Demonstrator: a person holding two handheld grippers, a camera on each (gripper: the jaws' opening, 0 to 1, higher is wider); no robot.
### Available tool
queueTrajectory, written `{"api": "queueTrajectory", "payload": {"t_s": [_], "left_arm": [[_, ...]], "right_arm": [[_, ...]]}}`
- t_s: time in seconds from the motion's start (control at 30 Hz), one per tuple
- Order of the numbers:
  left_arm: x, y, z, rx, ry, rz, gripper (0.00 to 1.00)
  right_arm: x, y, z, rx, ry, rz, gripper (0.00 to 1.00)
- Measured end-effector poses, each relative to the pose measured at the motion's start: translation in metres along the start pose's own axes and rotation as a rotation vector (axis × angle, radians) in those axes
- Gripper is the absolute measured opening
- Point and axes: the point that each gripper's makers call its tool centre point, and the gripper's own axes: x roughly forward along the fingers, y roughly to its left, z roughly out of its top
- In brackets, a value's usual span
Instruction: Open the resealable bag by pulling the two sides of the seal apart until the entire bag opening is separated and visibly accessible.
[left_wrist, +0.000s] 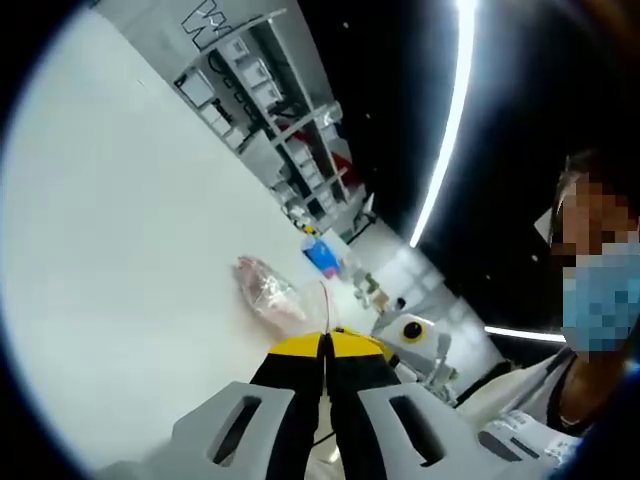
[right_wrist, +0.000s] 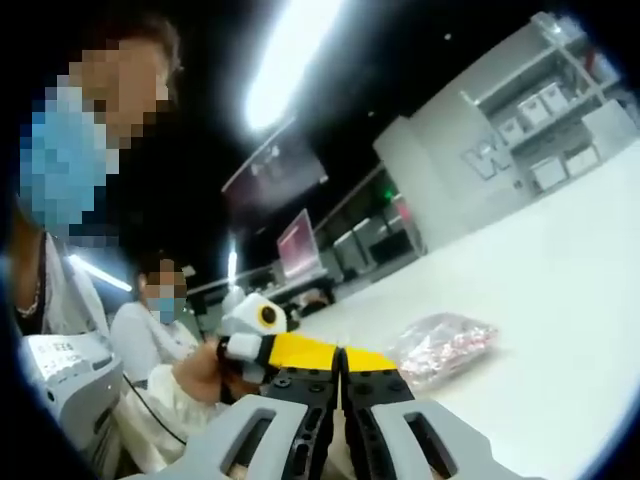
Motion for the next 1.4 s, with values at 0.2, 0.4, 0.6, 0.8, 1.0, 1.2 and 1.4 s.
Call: {"api": "queueTrajectory", "payload": {"t_s": [0.2,0.4,0.6,0.8,1.0,1.2,1.4], "left_arm": [[0.0,-0.005,-0.001,-0.064,0.01,-0.033,0.03],[0.001,-0.004,0.003,-0.059,0.008,-0.031,0.09],[0.003,-0.002,0.003,-0.058,0.027,-0.017,0.09],[0.004,-0.002,0.001,-0.054,0.04,-0.016,0.08],[0.005,-0.003,-0.003,-0.025,0.061,-0.037,0.01],[0.006,-0.001,0.0,-0.025,0.044,-0.034,0.03],[0.008,0.0,0.012,-0.01,-0.003,-0.045,0.13]], "right_arm": [[-0.001,0.0,0.001,0.019,-0.012,0.002,0.0],[-0.003,0.0,0.004,0.08,-0.036,0.02,0.0],[-0.003,0.001,0.003,0.08,-0.036,0.03,0.0],[-0.003,0.002,0.003,0.077,-0.031,0.036,0.0],[-0.003,0.002,0.004,0.076,-0.026,0.041,0.0],[-0.003,0.002,0.004,0.078,-0.029,0.04,0.0],[-0.005,0.002,0.005,0.099,-0.03,0.048,0.0]]}}
